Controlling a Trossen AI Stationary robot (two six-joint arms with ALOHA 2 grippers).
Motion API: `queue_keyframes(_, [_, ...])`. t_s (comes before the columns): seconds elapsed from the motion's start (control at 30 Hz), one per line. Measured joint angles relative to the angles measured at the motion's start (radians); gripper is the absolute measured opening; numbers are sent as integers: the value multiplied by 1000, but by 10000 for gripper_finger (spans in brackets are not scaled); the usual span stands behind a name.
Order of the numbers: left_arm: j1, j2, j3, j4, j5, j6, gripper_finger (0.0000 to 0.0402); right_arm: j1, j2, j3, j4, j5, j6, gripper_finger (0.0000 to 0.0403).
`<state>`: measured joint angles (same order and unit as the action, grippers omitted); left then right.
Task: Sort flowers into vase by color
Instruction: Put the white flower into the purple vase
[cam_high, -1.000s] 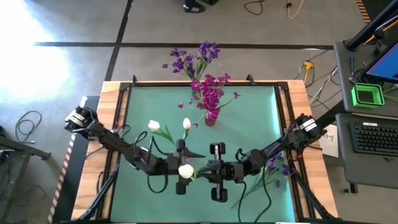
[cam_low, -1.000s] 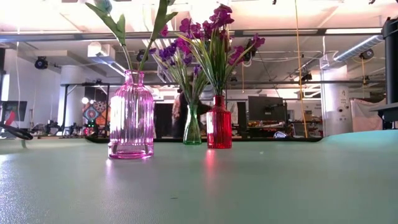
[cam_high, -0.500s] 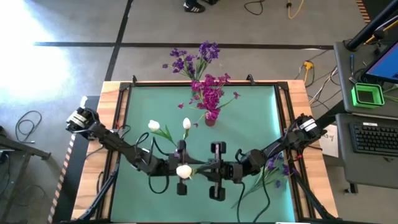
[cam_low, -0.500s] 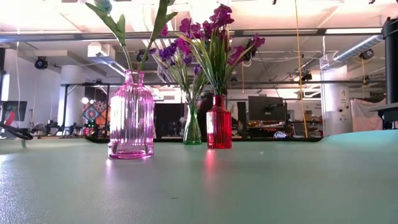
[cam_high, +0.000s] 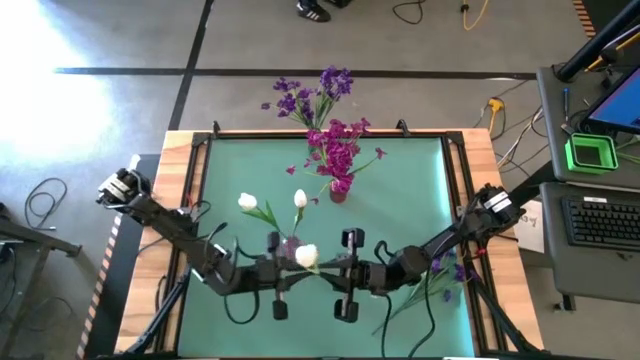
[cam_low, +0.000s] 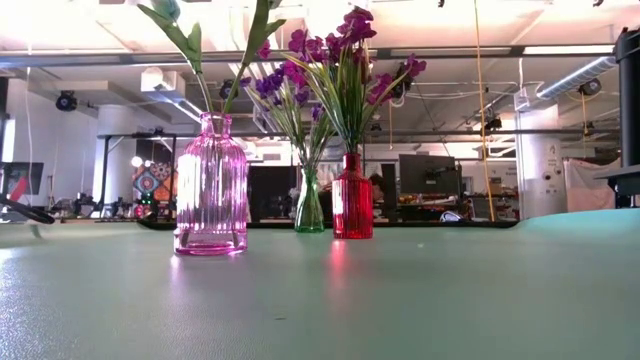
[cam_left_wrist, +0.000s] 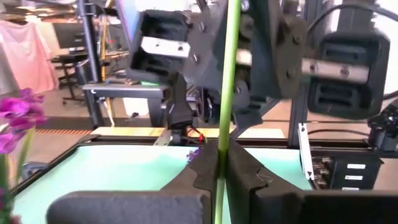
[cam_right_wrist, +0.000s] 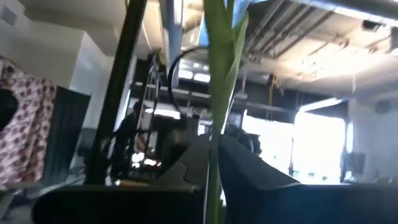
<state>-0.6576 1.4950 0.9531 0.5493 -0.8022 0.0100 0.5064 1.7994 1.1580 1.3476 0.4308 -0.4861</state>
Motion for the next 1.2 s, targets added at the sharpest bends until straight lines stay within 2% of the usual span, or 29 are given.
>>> queue_keyframes(0.27, [-56,-59,0,-163,-96,-65,0,-1,-57,-1,-217,69,151,101])
queue_keyframes(0.43, [-57,-60,0,-265,-105,-144,0,-9,-125,-1,-419,69,303,150])
queue_keyframes(0.6, [-56,-55,0,-291,-107,-169,0,-21,-171,0,-574,67,416,183])
queue_keyframes(0.93, [-33,-43,0,-291,-140,-169,0,-48,-176,0,-587,57,434,194])
queue_keyframes(1.1, [-22,-32,0,-291,-140,-169,0,-76,-169,37,-614,-16,437,195])
queue_keyframes(1.2, [-21,-32,0,-289,-142,-169,0,-80,-169,73,-668,-19,424,191])
